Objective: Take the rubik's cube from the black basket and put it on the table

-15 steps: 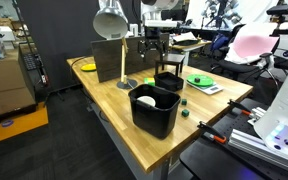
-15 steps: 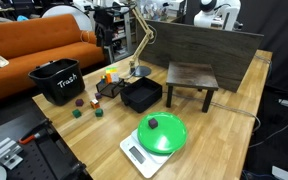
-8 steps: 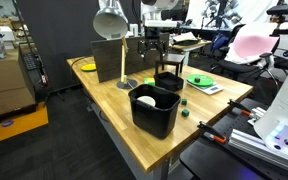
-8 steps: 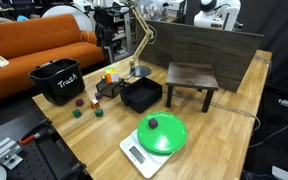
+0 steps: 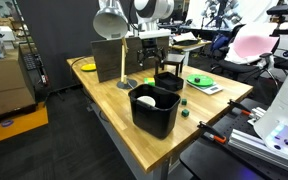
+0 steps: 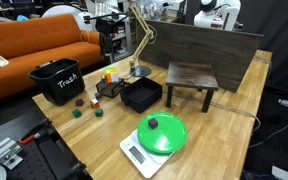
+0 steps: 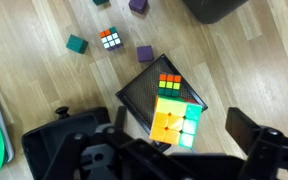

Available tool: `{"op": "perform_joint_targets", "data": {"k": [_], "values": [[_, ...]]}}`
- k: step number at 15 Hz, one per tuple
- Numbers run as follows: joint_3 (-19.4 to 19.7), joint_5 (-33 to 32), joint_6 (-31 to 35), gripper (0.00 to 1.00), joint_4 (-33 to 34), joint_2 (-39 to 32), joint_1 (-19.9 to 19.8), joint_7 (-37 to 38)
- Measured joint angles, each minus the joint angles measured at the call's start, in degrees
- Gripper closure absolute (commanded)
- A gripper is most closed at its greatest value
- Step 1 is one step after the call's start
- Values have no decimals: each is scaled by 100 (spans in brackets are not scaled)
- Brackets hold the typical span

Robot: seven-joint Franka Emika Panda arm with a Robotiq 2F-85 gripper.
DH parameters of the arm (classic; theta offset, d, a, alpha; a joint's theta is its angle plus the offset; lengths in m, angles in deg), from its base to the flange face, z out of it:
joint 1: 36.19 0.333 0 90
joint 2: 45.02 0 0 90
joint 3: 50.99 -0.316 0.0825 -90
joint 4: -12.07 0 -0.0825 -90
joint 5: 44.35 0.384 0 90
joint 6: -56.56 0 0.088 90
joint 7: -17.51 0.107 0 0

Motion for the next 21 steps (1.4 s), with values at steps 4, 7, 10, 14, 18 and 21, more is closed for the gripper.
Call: {"op": "perform_joint_targets", "data": {"k": [4, 7, 10, 14, 18, 21], "values": [[0, 71, 4, 0, 147, -244, 79, 62], [4, 71, 3, 0, 148, -235, 79, 62], [4, 71, 3, 0, 148, -234, 79, 62], [6, 72, 2, 0, 147, -240, 80, 62], [88, 72, 75, 0, 148, -260, 74, 90], [142, 115, 263, 0, 148, -330, 65, 170]]}}
